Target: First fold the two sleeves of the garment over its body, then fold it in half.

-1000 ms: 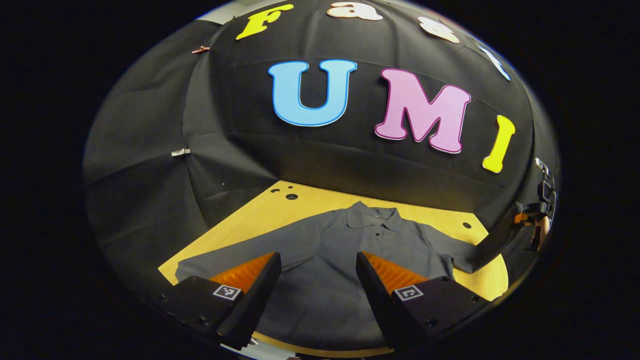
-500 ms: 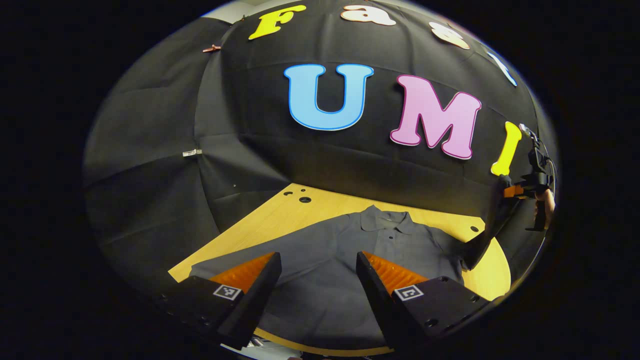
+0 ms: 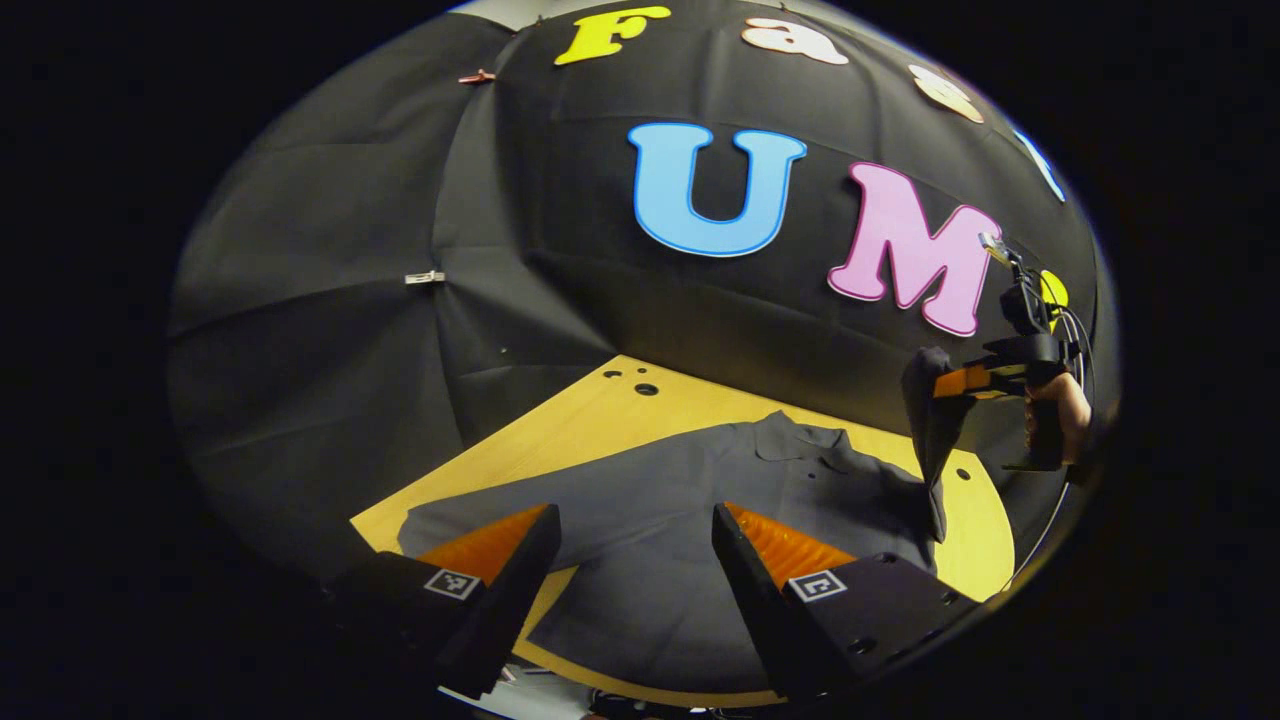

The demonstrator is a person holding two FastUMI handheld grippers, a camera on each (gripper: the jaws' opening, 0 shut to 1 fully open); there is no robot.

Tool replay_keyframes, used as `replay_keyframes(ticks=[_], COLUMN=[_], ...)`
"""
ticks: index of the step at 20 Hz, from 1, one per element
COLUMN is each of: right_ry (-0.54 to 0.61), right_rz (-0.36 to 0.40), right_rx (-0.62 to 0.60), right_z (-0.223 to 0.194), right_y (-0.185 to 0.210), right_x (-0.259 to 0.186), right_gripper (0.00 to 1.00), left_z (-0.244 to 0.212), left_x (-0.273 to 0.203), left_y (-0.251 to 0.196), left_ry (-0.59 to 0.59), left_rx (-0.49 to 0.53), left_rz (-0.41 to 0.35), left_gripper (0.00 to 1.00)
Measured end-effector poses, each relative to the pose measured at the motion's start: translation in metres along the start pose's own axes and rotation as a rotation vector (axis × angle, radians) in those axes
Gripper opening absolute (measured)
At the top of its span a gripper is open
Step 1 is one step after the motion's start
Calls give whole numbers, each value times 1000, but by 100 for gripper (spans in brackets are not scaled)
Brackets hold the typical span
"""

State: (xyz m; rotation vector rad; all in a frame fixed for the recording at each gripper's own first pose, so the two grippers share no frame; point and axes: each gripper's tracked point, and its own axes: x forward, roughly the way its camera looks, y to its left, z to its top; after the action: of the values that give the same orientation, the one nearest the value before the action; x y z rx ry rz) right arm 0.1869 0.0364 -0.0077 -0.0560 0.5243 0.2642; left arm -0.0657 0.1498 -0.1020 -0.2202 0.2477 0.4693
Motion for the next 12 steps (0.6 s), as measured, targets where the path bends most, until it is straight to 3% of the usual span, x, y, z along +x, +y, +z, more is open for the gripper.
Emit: replay_keyframes(ticks=[7, 12], right_ry=[130, 204], right_rz=[167, 205], right_rx=[-51, -135], right_z=[-42, -78], right_y=[134, 203], right_x=[50, 83], right_gripper=[8, 9], left_z=[-21, -33], left_x=[-9, -16], left_y=[58, 90], left_ry=[47, 55], left_rx=[-91, -133], left_rz=[127, 205], left_gripper=[96, 95])
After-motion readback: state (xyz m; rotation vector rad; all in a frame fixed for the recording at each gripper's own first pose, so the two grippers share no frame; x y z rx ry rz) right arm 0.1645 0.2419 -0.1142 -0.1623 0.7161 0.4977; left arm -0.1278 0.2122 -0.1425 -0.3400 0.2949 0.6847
